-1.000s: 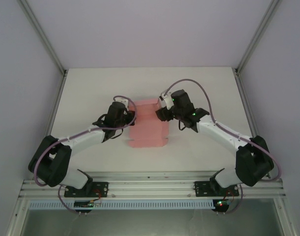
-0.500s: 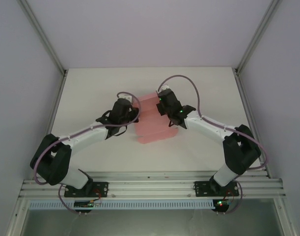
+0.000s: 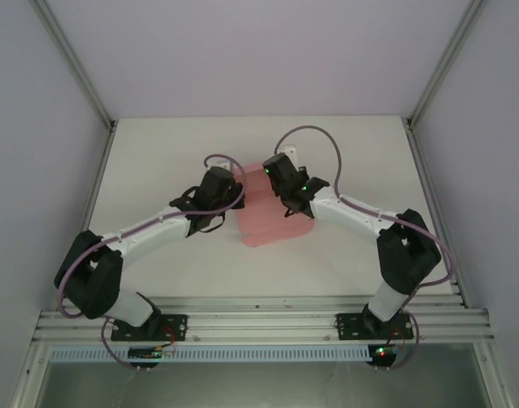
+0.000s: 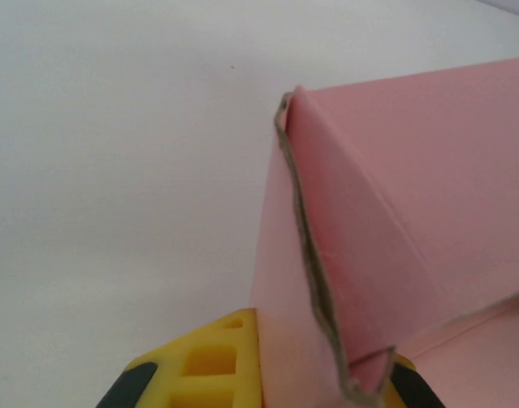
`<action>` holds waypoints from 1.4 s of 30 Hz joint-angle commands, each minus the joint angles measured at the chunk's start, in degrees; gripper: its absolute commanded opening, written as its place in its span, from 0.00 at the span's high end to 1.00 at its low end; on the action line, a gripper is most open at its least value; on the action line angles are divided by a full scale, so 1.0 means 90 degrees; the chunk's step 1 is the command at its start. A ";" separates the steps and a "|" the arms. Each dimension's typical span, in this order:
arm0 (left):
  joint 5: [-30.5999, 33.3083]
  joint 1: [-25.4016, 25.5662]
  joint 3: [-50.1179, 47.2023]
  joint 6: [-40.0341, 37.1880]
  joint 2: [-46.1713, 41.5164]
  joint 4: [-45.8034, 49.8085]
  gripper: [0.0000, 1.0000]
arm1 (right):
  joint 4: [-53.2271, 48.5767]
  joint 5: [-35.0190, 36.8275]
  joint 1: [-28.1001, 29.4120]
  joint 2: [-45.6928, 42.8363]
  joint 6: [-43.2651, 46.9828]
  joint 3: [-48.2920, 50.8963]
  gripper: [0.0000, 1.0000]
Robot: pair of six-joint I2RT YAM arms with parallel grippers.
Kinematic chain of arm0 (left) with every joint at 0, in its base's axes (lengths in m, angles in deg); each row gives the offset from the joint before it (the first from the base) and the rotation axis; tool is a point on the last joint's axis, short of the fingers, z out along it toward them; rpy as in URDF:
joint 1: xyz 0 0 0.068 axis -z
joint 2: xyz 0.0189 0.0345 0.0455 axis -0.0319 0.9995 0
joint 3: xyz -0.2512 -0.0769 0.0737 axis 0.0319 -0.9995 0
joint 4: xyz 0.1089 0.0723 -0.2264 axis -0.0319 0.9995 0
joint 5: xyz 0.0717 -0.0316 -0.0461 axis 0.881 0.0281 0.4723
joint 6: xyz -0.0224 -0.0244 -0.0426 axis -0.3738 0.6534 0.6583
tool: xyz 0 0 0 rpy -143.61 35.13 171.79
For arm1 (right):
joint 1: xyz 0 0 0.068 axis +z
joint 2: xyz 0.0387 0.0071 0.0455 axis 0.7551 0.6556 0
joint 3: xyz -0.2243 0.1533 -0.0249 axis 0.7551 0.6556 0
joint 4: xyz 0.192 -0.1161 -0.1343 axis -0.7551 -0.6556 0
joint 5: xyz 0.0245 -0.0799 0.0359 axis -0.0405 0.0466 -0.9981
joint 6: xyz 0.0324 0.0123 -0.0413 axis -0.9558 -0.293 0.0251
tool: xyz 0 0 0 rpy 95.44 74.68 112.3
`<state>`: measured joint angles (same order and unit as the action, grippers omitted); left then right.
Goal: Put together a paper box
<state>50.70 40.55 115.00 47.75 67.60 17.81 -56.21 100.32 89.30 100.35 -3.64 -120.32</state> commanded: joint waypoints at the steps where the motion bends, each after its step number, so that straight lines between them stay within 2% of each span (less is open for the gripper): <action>1: 0.0929 -0.0435 0.0005 0.0333 -0.0054 0.0954 1.00 | -0.0077 0.1561 -0.0725 -0.0401 0.0062 0.0759 0.94; 3: 0.0671 -0.0440 0.0043 0.0213 0.0017 0.0804 1.00 | 0.1017 0.0723 -0.0612 -0.0630 0.0782 0.1192 0.86; 5: 0.0361 -0.0439 0.0065 0.0067 0.0089 0.0587 1.00 | 0.1777 -0.0767 -0.0556 -0.0933 0.1193 0.1583 0.75; 7: 0.0101 -0.0435 0.0136 -0.0121 0.0176 0.0453 1.00 | 0.2101 -0.2713 -0.0541 -0.1252 0.1219 0.1868 0.47; 9: -0.0015 -0.0440 0.0241 -0.0272 0.0245 0.0449 1.00 | 0.2598 -0.3978 -0.0558 -0.1550 0.1178 0.2149 0.14; 10: -0.0109 -0.0435 0.0315 -0.0413 0.0284 0.0469 1.00 | 0.2902 -0.4620 -0.0576 -0.1697 0.1150 0.2307 0.02; 11: -0.0189 -0.0448 0.0374 -0.0572 0.0320 0.0471 1.00 | 0.3117 -0.4934 -0.0590 -0.1834 0.1113 0.2438 0.01; 14: -0.0544 -0.0504 0.0662 -0.1260 0.0449 0.0680 1.00 | 0.3372 -0.5158 -0.0635 -0.2134 0.0528 0.2648 0.02; 18: -0.1114 -0.0677 0.1499 -0.2121 0.0797 0.1952 1.00 | 0.2446 -0.4296 -0.0757 -0.2552 0.0155 0.2666 0.01; 22: -0.1170 -0.0721 0.2381 -0.3818 0.1324 0.3471 1.00 | 0.1300 -0.3597 -0.1026 -0.3110 -0.0234 0.2727 0.01; 25: -0.0896 -0.0596 0.2887 -0.5221 0.1654 0.4341 1.00 | 0.0494 -0.3098 -0.1328 -0.3477 -0.0753 0.2867 0.01; 26: -0.0876 -0.0524 0.2964 -0.5747 0.1703 0.4515 1.00 | 0.0208 -0.3136 -0.1502 -0.3551 -0.0899 0.2909 0.01; 30: -0.0006 -0.0148 0.3540 -0.7468 0.2095 0.5121 1.00 | -0.0649 -0.3636 -0.2306 -0.3721 -0.1219 0.3070 0.01; 38: 0.1546 0.0460 0.5920 -0.8605 0.4001 0.7211 1.00 | -0.0804 -0.3988 -0.2778 -0.3827 -0.1139 0.3481 0.01; 40: 0.1980 0.0617 0.6099 -0.8786 0.4315 0.7316 1.00 | -0.0901 -0.3970 -0.2830 -0.3832 -0.1078 0.3485 0.01; 42: 0.2084 0.0708 0.6355 -0.8994 0.4535 0.7309 1.00 | -0.1007 -0.3948 -0.2873 -0.3852 -0.1024 0.3484 0.01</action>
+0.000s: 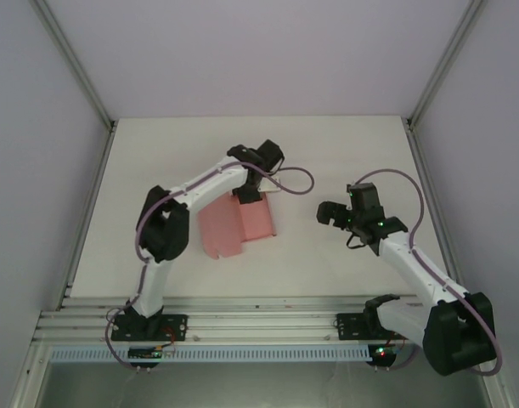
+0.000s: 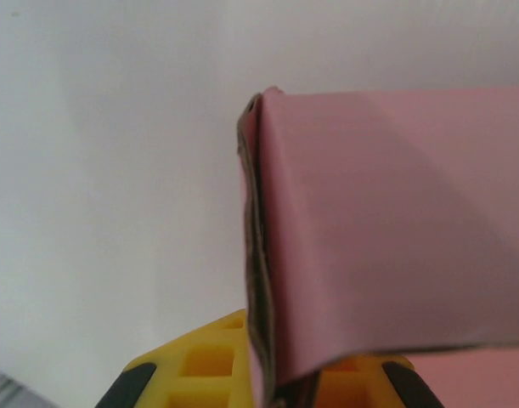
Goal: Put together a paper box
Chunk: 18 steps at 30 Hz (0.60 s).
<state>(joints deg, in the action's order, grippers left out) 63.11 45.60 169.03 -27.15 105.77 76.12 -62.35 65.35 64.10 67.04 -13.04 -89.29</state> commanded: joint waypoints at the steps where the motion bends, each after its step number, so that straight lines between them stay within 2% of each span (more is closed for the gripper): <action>1: 0.0700 0.0180 0.0449 -0.0779 0.0391 0.0795 1.00 | -0.0357 -0.0079 -0.0103 -0.0161 0.0044 0.0040 0.01; 6: 0.0669 0.0308 0.1129 -0.0947 0.1114 0.0847 0.96 | -0.0385 -0.0118 -0.0175 -0.0277 0.0041 0.0123 0.01; 8: 0.0485 0.0346 0.1468 -0.0929 0.1478 0.1000 0.99 | -0.0352 -0.0158 -0.0190 -0.0342 0.0040 0.0181 0.01; 11: 0.0347 0.0352 0.1857 -0.0814 0.1866 0.1178 0.97 | -0.0347 -0.0228 -0.0221 -0.0433 0.0050 0.0232 0.01; 14: 0.0231 0.0359 0.1968 -0.0800 0.1931 0.1086 0.85 | -0.0338 -0.0299 -0.0256 -0.0494 0.0069 0.0272 0.01; 15: 0.0200 0.0363 0.1979 -0.0798 0.1916 0.1026 0.79 | -0.0337 -0.0305 -0.0262 -0.0509 0.0086 0.0272 0.01; 16: 0.0213 0.0371 0.2001 -0.0810 0.1883 0.0971 0.67 | -0.0353 -0.0314 -0.0272 -0.0525 0.0104 0.0272 0.01; 18: 0.0193 0.0371 0.2039 -0.0810 0.1809 0.0912 0.57 | -0.0388 -0.0319 -0.0284 -0.0553 0.0123 0.0241 0.01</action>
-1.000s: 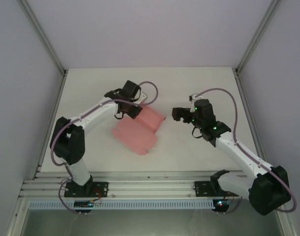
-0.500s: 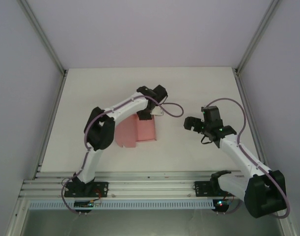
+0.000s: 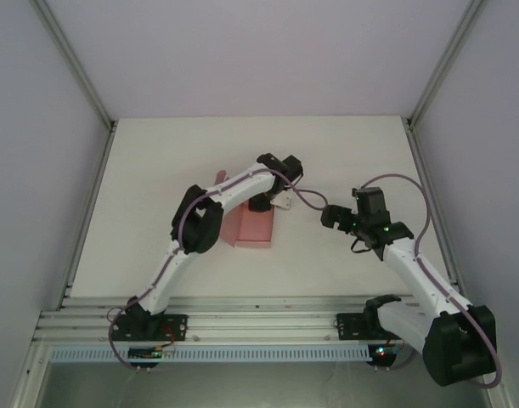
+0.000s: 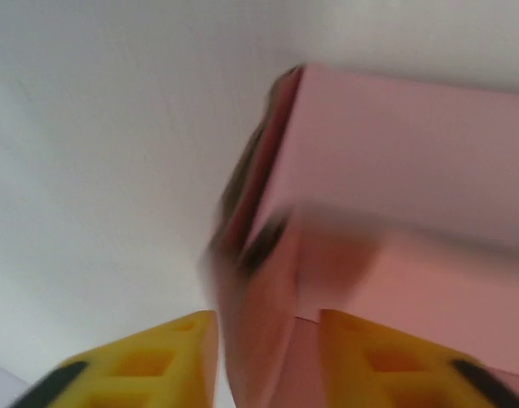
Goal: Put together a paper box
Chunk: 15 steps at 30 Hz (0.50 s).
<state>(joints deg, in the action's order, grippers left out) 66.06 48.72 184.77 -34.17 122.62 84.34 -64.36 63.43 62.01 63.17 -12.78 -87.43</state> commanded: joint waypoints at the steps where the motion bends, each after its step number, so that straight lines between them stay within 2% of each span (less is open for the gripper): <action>1: -0.0167 0.0024 0.0308 -0.0028 -0.0116 -0.0030 0.49 | -0.0170 -0.0121 -0.0047 -0.0143 0.0110 0.0024 0.01; 6: -0.0388 0.0004 0.0281 0.0214 -0.0532 -0.0230 0.33 | -0.0085 -0.0275 -0.0068 -0.0291 0.0194 -0.0010 0.01; 7: -0.0463 -0.0014 0.0229 0.0311 -0.0689 -0.0356 0.22 | -0.0050 -0.0336 -0.0073 -0.0311 0.0267 -0.0031 0.01; 8: -0.0510 -0.0036 0.0127 0.0418 -0.0868 -0.0530 0.00 | -0.0011 -0.0381 -0.0070 -0.0323 0.0357 -0.0058 0.01; 11: -0.0714 -0.0116 -0.0473 0.0813 -0.1622 -0.1377 0.00 | 0.0159 -0.0443 -0.0066 -0.0296 0.0667 -0.0181 0.01; 15: -0.0972 -0.0362 -0.1579 0.1960 -0.2865 -0.2698 0.00 | 0.0288 -0.0882 -0.0024 -0.0098 0.1065 -0.0397 0.01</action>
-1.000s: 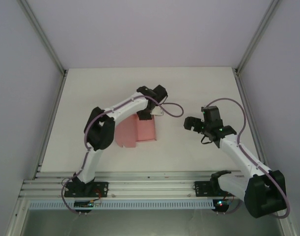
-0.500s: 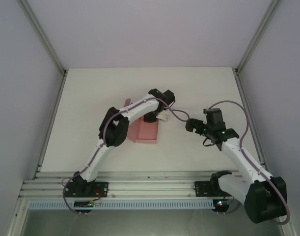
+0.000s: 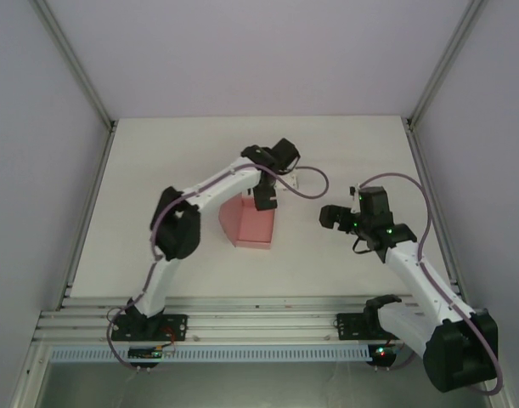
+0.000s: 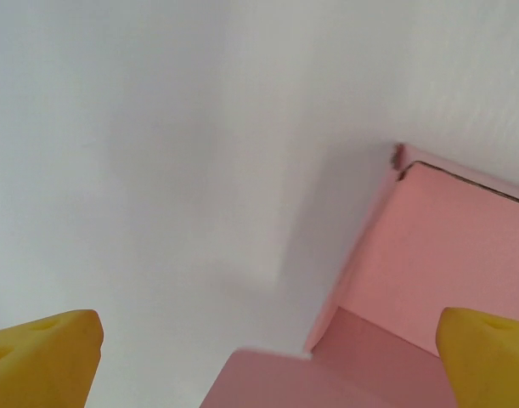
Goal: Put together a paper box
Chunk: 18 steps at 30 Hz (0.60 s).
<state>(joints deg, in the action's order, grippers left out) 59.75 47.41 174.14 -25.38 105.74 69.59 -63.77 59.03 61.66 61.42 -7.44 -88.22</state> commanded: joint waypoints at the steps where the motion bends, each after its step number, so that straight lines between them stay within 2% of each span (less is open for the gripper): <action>1: -0.0286 -0.0285 -0.0729 0.1390 -0.1288 -0.1315 0.00 | 0.0285 -0.0462 0.0043 0.0173 0.0542 -0.0358 0.01; 4: -0.0285 -0.0607 -0.1743 0.3287 -0.2210 -0.2273 0.00 | 0.0614 -0.0766 0.0189 0.0599 0.0806 -0.0601 0.01; 7: -0.0158 -0.1156 -0.2467 0.5874 -0.2911 -0.2272 0.01 | 0.0466 -0.0961 0.0592 0.1446 0.1381 -0.1253 0.01; 9: -0.0499 -0.1586 -0.3151 0.6989 -0.3360 -0.2324 0.00 | 0.0250 -0.0784 0.0998 0.2146 0.1958 -0.1817 0.01; 11: -0.1209 -0.2027 -0.3871 0.7661 -0.3772 -0.2582 0.00 | -0.0016 -0.0547 0.1418 0.2870 0.2558 -0.2423 0.01; 12: -0.1343 -0.2197 -0.4216 0.7924 -0.3949 -0.2689 0.00 | -0.0162 -0.0503 0.1585 0.3224 0.2882 -0.2721 0.01; 15: -0.1501 -0.2587 -0.5089 0.8214 -0.4407 -0.3003 0.00 | -0.0680 -0.0379 0.2014 0.4307 0.3676 -0.3747 0.03; 18: -0.1540 -0.2782 -0.5504 0.8142 -0.4738 -0.3046 0.00 | -0.1314 -0.0541 0.2214 0.5339 0.4221 -0.4790 0.09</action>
<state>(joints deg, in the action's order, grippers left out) 49.32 23.08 126.17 42.09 66.99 45.43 -67.44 54.22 80.43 103.78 21.26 -124.69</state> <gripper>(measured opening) 0.994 0.915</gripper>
